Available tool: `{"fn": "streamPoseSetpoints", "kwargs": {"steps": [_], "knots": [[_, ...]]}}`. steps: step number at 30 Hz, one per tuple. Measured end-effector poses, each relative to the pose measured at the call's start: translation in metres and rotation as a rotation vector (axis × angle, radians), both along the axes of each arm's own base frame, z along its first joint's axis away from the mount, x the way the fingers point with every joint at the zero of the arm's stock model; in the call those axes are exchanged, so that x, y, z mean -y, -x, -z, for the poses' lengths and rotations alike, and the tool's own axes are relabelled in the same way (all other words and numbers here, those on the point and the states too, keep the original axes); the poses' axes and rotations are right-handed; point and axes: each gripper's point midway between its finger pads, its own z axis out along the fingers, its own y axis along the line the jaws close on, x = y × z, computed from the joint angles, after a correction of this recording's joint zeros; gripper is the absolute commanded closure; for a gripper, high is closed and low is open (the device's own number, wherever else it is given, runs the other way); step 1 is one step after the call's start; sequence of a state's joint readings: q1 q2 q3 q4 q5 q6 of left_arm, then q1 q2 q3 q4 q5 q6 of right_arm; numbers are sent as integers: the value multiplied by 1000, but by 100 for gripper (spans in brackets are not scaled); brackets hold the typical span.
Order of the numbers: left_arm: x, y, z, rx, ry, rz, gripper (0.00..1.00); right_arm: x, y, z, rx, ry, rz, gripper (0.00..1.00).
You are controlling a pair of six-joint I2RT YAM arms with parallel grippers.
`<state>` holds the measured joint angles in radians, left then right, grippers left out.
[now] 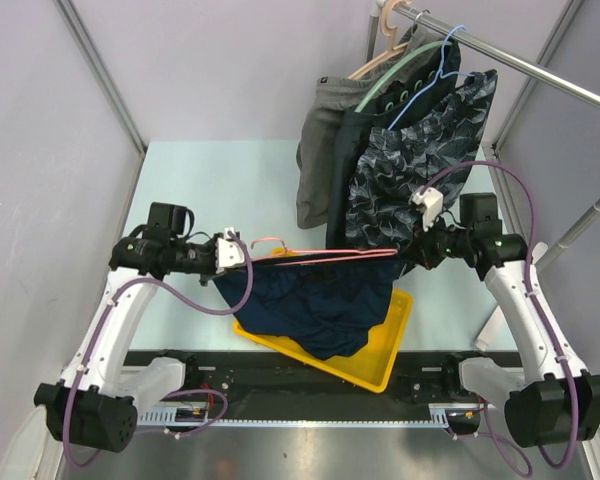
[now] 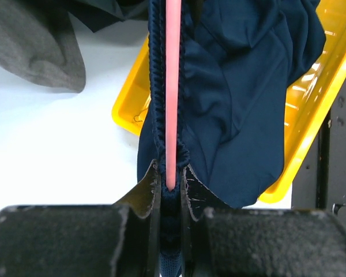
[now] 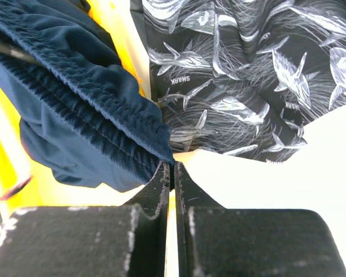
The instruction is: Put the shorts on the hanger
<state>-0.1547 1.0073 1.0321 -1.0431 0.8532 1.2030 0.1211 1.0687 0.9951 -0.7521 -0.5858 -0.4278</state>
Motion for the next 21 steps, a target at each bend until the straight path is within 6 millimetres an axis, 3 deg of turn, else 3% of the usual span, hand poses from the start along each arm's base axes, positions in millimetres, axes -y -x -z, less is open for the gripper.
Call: {"fn": "streamPoseSetpoints", "kwargs": {"steps": [10,21], "knots": [[-11,-24,18,-63,-61,-14,100,5,22,-21,43,-45,-29,100],[-2,-28,22,-61,-130,24,100,2,19,-43,86,-39,-34,100]]}}
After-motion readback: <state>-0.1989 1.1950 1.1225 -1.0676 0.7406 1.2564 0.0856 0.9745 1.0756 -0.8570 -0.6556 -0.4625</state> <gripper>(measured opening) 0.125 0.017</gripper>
